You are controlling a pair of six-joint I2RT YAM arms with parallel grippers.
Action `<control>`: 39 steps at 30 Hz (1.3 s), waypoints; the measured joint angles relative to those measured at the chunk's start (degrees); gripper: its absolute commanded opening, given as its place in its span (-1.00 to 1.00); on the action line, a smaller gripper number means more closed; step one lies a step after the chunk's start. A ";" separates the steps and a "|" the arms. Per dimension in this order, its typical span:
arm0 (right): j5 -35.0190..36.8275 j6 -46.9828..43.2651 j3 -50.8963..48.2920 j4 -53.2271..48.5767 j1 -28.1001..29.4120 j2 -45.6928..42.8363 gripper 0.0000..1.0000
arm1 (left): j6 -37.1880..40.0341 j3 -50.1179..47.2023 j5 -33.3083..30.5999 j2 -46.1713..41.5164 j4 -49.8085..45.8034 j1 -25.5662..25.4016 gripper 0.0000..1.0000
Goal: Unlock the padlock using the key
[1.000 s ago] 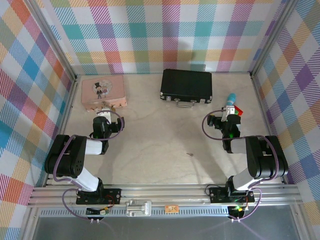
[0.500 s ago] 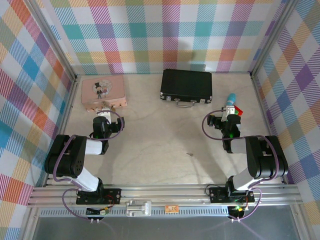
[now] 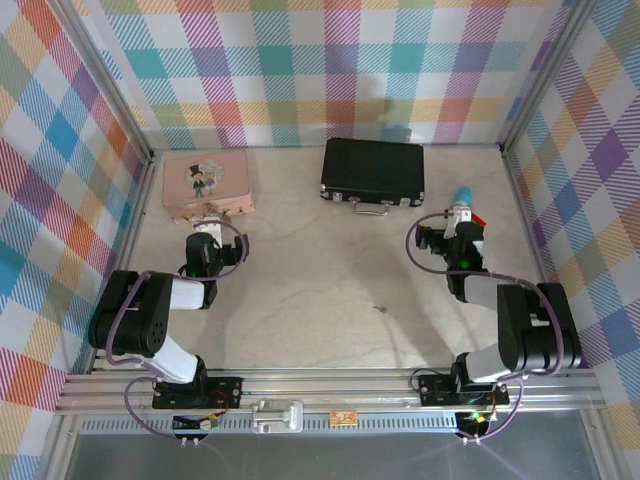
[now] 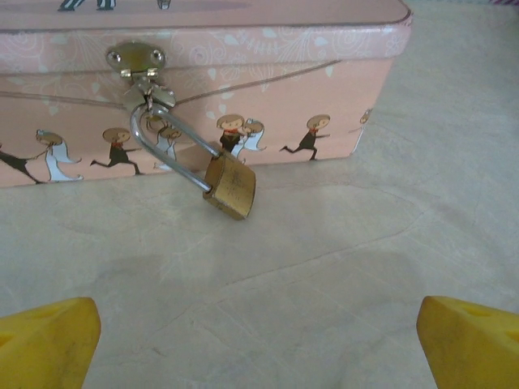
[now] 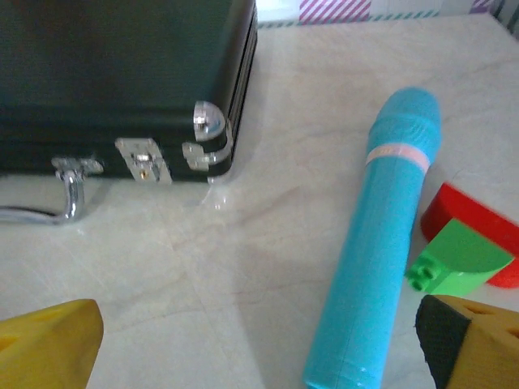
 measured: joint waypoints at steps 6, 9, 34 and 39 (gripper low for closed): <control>-0.66 6.16 9.86 -18.10 0.57 -6.43 0.80 | -1.40 7.61 -1.14 -11.85 -17.18 0.00 0.99; -3.04 11.21 17.07 -30.58 1.88 -6.60 0.63 | -5.66 16.15 -2.05 -15.69 -27.71 0.00 0.99; -1.81 35.06 21.24 -82.27 39.45 -2.64 -0.14 | -39.50 29.07 3.13 -9.77 -50.80 -18.56 0.92; -3.63 38.12 20.04 -77.59 39.45 -1.11 -0.19 | -40.61 26.93 2.95 -9.77 -50.10 -18.58 0.92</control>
